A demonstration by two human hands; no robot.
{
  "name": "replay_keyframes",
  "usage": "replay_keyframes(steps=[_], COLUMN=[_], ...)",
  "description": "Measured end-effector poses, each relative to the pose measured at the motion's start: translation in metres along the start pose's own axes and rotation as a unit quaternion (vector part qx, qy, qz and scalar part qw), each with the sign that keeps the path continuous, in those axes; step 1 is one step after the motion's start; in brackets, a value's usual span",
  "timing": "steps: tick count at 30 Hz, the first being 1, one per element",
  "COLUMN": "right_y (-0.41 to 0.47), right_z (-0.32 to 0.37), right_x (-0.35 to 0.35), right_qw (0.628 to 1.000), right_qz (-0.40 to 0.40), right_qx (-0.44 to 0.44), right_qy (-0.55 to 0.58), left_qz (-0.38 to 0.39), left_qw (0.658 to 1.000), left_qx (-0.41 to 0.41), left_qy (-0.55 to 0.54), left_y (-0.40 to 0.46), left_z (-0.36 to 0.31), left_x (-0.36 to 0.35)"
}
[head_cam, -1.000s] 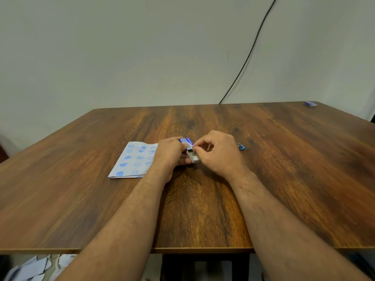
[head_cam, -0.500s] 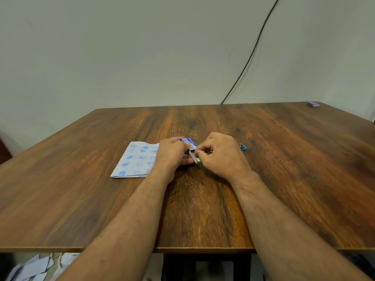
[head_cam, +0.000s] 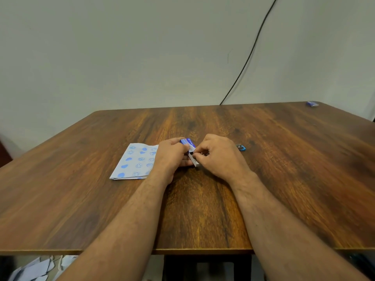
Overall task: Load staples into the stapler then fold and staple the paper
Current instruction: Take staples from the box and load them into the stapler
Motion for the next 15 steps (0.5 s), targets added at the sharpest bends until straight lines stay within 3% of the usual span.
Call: replay_keyframes(steps=[7, 15], right_y=[-0.0004, -0.0016], right_z=[-0.0011, -0.0074], right_x=[0.0044, 0.0080], right_qw=[0.996, 0.969], right_qz=[-0.047, -0.096], right_qx=[0.006, -0.059], right_qy=[0.073, 0.220], left_qz=[-0.009, -0.019], left_qw=[1.000, 0.998], left_qx=[0.013, 0.018], left_qy=[-0.024, -0.060], left_y=[0.0043, 0.0090], left_z=[0.0020, 0.0049], left_x=[0.0025, 0.0051])
Point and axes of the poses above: each hand's wrist, its own y-axis towards the middle knuckle, its own x-axis out of the back of the hand, z = x × y, the point moved 6 cm from there along y, towards the middle knuckle, and after that the axes turned 8 degrees about -y, right-handed, at the moved point
